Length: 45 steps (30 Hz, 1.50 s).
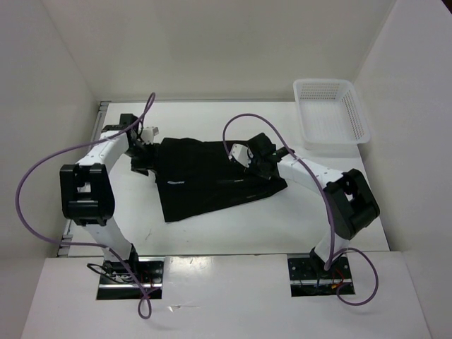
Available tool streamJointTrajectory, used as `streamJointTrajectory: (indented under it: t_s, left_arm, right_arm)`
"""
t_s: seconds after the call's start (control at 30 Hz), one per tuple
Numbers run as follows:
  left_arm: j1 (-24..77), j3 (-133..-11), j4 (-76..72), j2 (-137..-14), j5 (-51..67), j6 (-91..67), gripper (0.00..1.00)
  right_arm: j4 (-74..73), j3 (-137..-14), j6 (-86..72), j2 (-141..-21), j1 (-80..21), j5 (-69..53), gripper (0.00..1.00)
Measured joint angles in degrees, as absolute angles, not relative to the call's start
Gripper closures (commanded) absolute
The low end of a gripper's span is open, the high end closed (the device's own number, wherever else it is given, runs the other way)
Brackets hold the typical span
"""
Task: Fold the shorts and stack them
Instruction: Fold the shorts
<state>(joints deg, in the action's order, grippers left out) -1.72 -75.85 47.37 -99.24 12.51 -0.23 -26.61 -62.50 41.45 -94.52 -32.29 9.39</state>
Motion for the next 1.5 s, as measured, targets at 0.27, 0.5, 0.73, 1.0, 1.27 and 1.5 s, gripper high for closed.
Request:
streamJointTrajectory:
  t_s: [0.27, 0.5, 0.73, 1.0, 1.27, 1.5]
  left_arm:
    - [-2.9, -74.9, 41.0, -106.3, 19.0, -0.2, 0.48]
    - [-1.9, -75.0, 38.5, -106.7, 21.0, -0.2, 0.65]
    - [-1.8, -75.0, 38.6, -109.2, 19.7, -0.3, 0.47]
    - [0.9, -77.0, 37.0, -109.2, 15.9, -0.3, 0.45]
    - [5.3, -75.2, 36.2, -110.2, 12.9, -0.3, 0.61]
    - [5.1, -75.0, 36.6, -110.6, 12.6, -0.3, 1.00]
  right_arm:
    - [-26.6, -62.5, 41.7, -94.5, -32.5, 9.2, 1.00]
    - [-26.7, -62.5, 41.7, -95.3, -32.5, 9.2, 1.00]
    - [-26.6, -62.5, 41.7, -96.4, -32.5, 9.2, 1.00]
    - [-26.6, -62.5, 41.7, -96.6, -32.5, 9.2, 1.00]
    - [-26.6, -62.5, 41.7, -96.6, -32.5, 9.1, 1.00]
    - [-26.6, -62.5, 41.7, -96.6, -32.5, 9.1, 1.00]
